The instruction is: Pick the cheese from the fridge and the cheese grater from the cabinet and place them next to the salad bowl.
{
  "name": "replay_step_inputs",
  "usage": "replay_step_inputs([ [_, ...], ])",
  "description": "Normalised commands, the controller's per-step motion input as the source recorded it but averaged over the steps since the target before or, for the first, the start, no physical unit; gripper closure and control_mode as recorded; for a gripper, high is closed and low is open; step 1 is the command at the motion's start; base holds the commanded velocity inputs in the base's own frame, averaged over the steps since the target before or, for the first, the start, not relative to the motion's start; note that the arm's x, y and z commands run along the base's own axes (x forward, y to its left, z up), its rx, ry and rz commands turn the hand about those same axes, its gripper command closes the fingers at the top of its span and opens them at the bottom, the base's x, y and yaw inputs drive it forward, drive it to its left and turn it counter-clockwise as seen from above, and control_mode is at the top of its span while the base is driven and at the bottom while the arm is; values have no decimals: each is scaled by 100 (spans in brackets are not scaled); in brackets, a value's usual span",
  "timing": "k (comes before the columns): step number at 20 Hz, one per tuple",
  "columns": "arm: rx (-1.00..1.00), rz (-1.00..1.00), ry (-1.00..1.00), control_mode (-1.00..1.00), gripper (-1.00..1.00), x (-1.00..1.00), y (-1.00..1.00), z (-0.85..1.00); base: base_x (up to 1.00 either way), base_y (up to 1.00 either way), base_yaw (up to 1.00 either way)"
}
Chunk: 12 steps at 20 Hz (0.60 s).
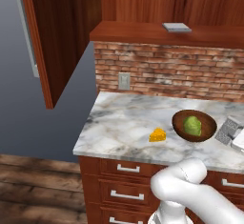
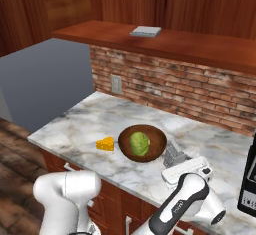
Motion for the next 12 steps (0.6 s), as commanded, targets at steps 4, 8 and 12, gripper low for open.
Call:
replay_step_inputs([
  [4,4,19,1,-100,100,55,-8,-48,0,0,0],
  [8,0,14,1,-100,100,38,-12,-55,0,0,0],
  [12,0,11,0,-100,100,14,-14,-44,0,0,0],
])
